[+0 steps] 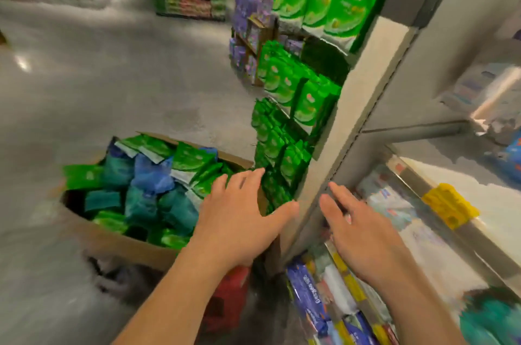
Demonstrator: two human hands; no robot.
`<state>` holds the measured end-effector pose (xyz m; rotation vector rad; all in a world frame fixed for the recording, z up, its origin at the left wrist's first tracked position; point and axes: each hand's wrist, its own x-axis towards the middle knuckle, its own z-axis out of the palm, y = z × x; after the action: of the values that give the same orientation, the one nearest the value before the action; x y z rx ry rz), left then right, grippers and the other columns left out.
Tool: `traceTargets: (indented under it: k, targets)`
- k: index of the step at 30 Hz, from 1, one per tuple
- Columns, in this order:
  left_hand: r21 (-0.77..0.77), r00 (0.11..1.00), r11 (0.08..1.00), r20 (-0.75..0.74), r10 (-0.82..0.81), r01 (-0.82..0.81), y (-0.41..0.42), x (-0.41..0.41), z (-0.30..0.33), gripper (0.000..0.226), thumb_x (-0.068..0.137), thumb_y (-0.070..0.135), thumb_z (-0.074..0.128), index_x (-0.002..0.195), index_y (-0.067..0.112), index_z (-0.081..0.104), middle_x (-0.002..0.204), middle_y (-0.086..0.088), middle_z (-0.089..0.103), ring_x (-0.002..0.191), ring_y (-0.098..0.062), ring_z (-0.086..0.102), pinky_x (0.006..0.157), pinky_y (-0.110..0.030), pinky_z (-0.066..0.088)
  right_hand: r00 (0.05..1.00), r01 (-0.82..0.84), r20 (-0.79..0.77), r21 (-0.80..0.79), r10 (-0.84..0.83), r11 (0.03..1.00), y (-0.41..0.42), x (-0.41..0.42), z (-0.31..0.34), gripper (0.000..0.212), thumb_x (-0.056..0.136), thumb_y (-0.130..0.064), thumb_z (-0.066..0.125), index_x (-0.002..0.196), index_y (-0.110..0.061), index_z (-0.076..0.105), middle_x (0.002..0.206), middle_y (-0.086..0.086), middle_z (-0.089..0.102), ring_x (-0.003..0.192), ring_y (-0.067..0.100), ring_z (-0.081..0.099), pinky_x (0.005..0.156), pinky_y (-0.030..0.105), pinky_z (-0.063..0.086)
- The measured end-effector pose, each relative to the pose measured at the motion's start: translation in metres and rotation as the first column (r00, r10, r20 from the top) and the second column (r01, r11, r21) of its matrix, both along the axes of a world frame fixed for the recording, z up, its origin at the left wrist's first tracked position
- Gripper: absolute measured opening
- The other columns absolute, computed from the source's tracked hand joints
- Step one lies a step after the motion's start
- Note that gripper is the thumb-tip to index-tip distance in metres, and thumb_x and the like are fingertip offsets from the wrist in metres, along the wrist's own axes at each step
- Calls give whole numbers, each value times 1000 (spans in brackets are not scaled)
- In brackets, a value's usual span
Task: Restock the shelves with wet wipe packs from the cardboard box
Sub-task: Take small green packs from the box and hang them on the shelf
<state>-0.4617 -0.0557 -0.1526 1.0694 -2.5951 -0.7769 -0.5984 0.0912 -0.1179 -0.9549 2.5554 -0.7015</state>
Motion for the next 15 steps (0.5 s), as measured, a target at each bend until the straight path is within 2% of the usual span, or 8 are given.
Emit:
traceTargets:
  k: [2,4,6,9,12,15]
  targets:
    - [32,998,998,18,52,-53,-22,32,-6,98,69,92,25,153,40,16,159,13,22,148,-22,13,117,-50,25,998,-56,-10,-12,56,998,-29,20,-2,87,80,-85,23,154,-43,39,161,-14,38,150,15,35,123,38,27]
    - [64,995,993,29,97,-99,-41,59,-13,98,71,91,27,153,40,15,160,12,21,148,-21,11,118,-50,24,995,-91,25,-21,91,996,-55,41,-2,76,86,-77,31,154,-42,40,162,-12,37,149,12,35,123,33,27]
    - [86,989,985,26,146,-148,-58,81,-19,99,70,92,28,153,39,16,159,12,22,148,-21,13,117,-49,26,991,-128,48,11,128,992,-78,58,-3,62,96,-67,37,155,-45,36,162,-9,37,149,17,36,120,33,29]
    - [127,978,970,15,208,-208,-80,105,-26,97,72,91,31,153,39,19,157,13,24,146,-21,15,117,-46,26,976,-212,61,61,208,975,-108,73,-8,62,98,-65,34,156,-44,32,159,-2,44,145,21,42,117,33,32]
    - [166,971,956,22,240,-240,-97,117,-30,98,70,91,30,153,41,19,158,13,22,146,-20,14,118,-43,23,967,-249,56,28,247,968,-132,77,-13,62,99,-64,36,156,-42,34,161,-11,38,146,13,39,115,30,31]
    - [197,955,935,28,295,-295,-118,122,-36,100,69,90,32,154,39,19,157,15,23,146,-18,14,117,-42,24,959,-276,62,-2,275,961,-158,72,-21,60,99,-61,39,156,-40,37,160,-12,40,146,11,38,115,26,29]
